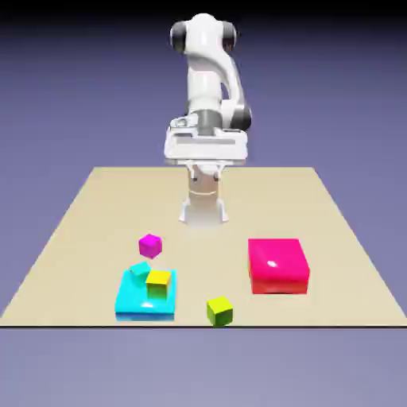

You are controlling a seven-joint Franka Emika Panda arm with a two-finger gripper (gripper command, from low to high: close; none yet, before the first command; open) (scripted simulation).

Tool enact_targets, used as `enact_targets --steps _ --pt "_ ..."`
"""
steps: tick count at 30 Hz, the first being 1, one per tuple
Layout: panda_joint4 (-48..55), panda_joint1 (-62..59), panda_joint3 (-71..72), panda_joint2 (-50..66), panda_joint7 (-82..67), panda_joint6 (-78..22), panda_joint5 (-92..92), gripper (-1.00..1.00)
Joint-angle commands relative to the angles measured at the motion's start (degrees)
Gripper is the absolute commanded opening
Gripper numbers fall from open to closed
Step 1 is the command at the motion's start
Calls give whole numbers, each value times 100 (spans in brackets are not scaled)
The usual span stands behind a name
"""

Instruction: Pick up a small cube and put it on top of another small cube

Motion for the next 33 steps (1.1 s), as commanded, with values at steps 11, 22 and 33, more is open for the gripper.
enact_targets --steps 11,22,33 --pt "1130 -1083 1598 2284 -998 -1064 -1686 0" --pt "2261 -2166 3197 4569 -1995 -2127 -3373 0" --pt "3390 -3389 4816 6853 -3020 -3271 -5067 0"
